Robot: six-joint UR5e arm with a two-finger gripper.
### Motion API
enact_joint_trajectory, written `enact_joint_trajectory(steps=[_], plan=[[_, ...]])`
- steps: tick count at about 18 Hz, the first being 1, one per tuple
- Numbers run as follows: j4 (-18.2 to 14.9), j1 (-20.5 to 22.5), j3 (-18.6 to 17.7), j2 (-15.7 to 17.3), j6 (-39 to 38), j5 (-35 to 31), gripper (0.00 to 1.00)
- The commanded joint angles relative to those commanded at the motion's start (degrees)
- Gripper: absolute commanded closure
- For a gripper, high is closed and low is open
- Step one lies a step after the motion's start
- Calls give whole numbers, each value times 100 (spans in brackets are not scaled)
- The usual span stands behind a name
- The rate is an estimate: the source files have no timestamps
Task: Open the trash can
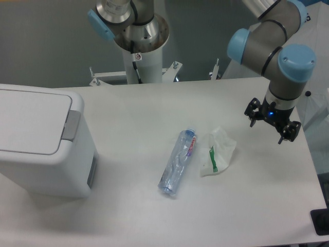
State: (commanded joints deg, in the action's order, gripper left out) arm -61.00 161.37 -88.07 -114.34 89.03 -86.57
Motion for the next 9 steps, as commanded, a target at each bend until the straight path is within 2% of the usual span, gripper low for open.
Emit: enact_joint_trajectory(steps=[5,7,9], plan=[[-97,-52,202,52,-684,44,0],[-411,-201,412,61,-966,88,0],[-929,-316,763,61,-1282,158,0]])
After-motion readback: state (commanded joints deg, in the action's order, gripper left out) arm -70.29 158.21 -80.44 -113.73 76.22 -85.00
